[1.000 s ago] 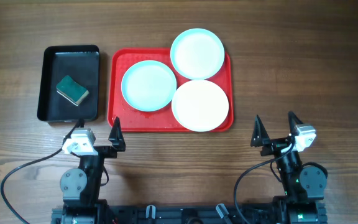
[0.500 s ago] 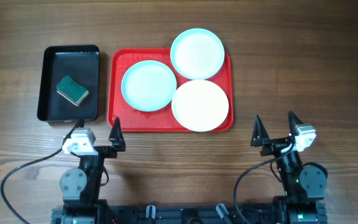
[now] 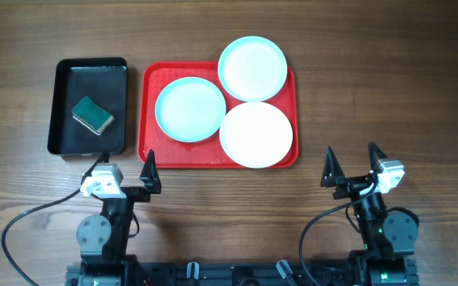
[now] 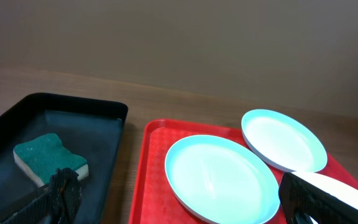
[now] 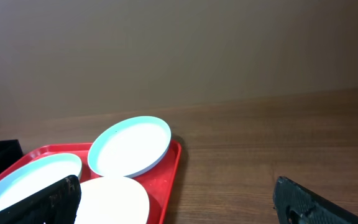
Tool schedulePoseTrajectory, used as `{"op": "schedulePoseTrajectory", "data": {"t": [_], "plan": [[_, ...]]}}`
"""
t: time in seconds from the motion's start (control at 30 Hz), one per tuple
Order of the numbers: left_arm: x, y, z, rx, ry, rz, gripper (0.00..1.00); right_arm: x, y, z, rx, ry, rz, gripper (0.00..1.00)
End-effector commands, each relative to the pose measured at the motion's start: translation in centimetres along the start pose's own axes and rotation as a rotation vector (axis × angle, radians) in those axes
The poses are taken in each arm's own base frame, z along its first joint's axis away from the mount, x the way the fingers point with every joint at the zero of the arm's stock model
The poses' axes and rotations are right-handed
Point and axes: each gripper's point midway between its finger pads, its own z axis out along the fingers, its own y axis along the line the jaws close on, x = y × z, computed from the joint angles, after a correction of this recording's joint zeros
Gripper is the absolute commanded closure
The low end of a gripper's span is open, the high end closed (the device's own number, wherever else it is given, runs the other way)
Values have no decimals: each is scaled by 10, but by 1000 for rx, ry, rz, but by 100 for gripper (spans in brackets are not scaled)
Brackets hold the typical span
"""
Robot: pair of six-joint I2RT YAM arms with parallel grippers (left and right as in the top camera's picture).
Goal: Clean dirty plates on tray and stack at the side
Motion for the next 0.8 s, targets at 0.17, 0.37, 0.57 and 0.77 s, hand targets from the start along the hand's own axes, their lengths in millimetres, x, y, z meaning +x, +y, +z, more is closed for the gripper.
{"op": "schedulePoseTrajectory", "data": {"t": [0.17, 0.37, 0.57, 0.77], "plan": [[10, 2, 3, -8, 64, 7, 0, 2, 4, 1, -21, 9, 5, 0], [-9, 2, 9, -38, 110, -52, 0, -3, 10, 0, -51, 4, 2, 0], [-33, -2, 21, -72, 238, -100, 0, -23, 18, 1, -75, 12, -17, 0], [-63, -7, 35, -115, 407, -109, 0, -51, 30, 13, -121, 76, -61, 0]]}}
